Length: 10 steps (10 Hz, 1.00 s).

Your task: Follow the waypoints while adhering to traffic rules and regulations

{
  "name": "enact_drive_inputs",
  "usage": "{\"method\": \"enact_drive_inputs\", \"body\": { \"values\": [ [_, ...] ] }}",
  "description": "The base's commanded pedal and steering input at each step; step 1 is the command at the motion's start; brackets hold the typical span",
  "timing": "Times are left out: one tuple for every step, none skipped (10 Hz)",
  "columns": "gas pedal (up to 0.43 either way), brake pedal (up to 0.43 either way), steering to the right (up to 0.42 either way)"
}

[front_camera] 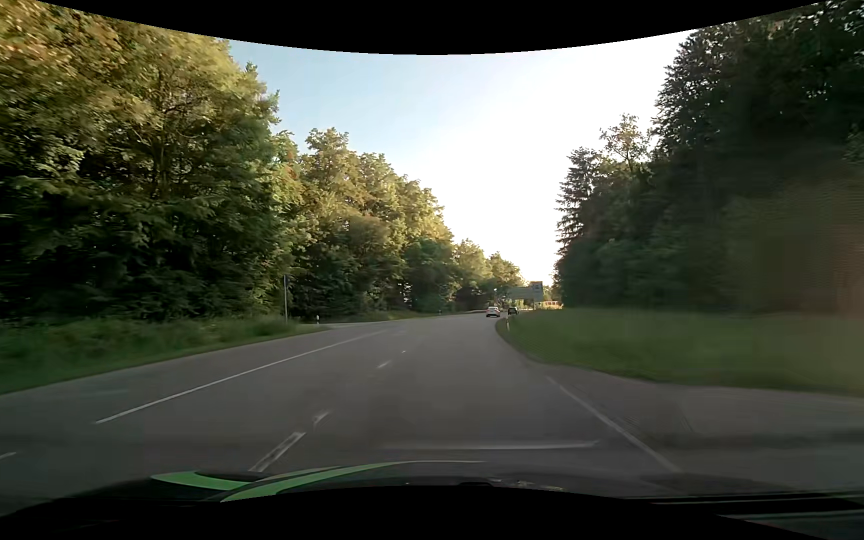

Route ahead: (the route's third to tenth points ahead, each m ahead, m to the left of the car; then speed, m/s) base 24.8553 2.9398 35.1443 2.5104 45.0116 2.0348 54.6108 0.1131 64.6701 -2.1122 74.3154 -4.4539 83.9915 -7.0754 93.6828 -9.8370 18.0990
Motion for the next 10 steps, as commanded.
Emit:
{"method": "enact_drive_inputs", "body": {
  "values": [
    [0.118,0.0,0.017],
    [0.11,0.0,0.019],
    [0.11,0.0,0.019],
    [0.11,0.0,0.019],
    [0.11,0.0,0.019],
    [0.11,0.0,0.018],
    [0.11,0.0,0.018],
    [0.087,0.0,0.017],
    [0.087,0.0,0.017],
    [0.087,0.0,0.016]
  ]
}}
